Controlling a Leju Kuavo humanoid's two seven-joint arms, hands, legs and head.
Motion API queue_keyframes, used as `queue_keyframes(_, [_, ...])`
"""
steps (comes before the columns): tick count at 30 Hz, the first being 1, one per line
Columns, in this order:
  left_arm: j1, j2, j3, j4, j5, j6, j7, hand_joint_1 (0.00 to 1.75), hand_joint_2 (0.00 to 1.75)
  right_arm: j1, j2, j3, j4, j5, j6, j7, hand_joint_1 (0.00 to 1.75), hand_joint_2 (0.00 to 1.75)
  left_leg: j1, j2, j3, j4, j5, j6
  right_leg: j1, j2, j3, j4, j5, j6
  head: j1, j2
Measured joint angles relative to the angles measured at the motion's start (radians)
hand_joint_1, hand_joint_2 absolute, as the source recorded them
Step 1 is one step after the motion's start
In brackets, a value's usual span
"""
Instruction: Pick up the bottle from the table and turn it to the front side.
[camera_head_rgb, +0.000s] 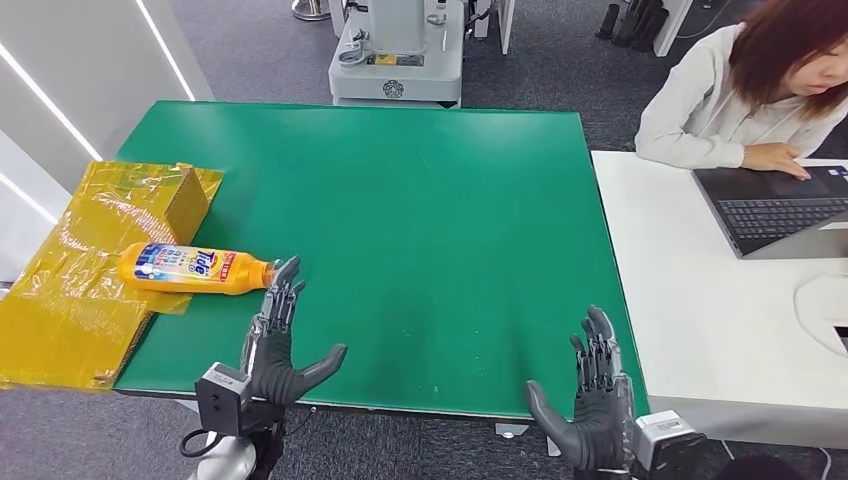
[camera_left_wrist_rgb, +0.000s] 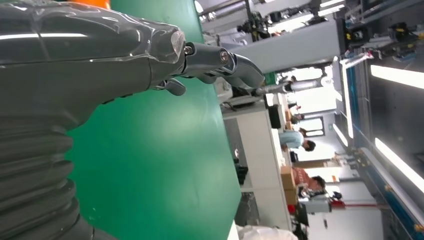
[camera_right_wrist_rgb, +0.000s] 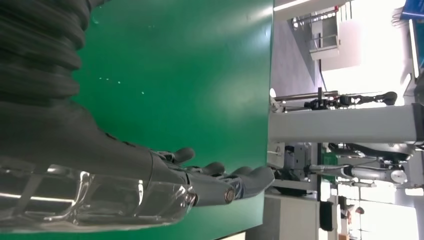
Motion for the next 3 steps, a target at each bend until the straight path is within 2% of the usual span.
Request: queue_keyframes(3, [0.02, 0.009, 0.016, -0.008, -0.002, 0.008, 0.0, 0.0, 1.75, -0.01, 0.016, -0.001, 0.008, 0.018, 0.049, 0.013, 0.0, 1.75, 0.0, 0.0, 0.0, 0.0, 0.0, 0.0, 0.0, 0.0, 0.0, 0.0, 0.0, 0.0, 0.0, 0.0])
